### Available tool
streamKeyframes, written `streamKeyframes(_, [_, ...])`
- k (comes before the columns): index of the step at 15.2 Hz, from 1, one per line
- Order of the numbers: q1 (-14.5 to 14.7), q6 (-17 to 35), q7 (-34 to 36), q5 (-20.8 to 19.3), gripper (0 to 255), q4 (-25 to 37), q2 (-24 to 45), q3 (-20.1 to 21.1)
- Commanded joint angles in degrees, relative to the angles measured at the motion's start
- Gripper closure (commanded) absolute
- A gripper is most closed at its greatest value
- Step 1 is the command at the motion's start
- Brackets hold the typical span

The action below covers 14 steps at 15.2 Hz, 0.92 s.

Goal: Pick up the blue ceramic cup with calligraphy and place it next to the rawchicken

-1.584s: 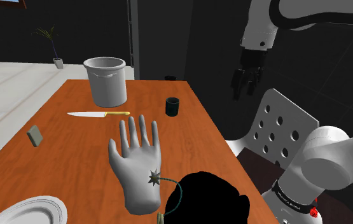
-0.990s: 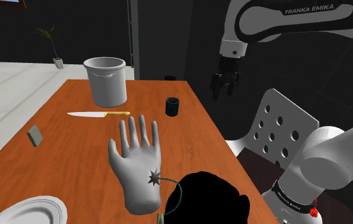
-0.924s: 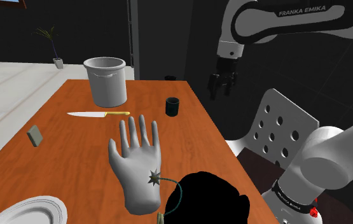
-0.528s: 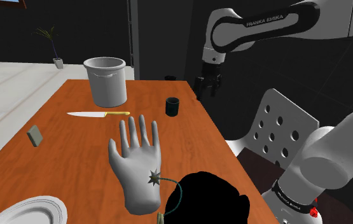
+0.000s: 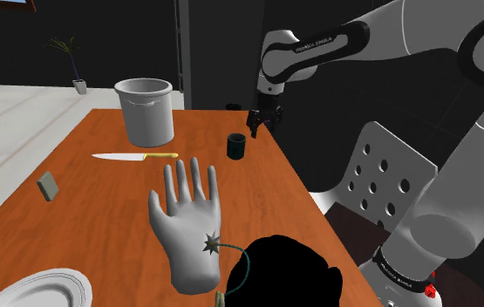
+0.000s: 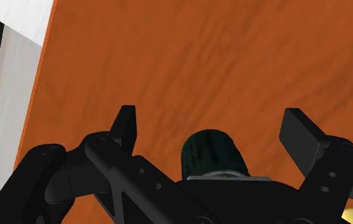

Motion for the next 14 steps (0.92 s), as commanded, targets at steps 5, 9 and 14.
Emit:
streamKeyframes(5, [-0.6,2.4,-0.6,-0.2,0,11.5,12.8,-0.6])
streamKeyframes(9, [-1.1,2.4,-0.8,-0.1,0,21.0,21.8,-0.9])
streamKeyframes(14, [-1.0,5.0,-0.8,-0.1,0,19.7,23.0,-0.9])
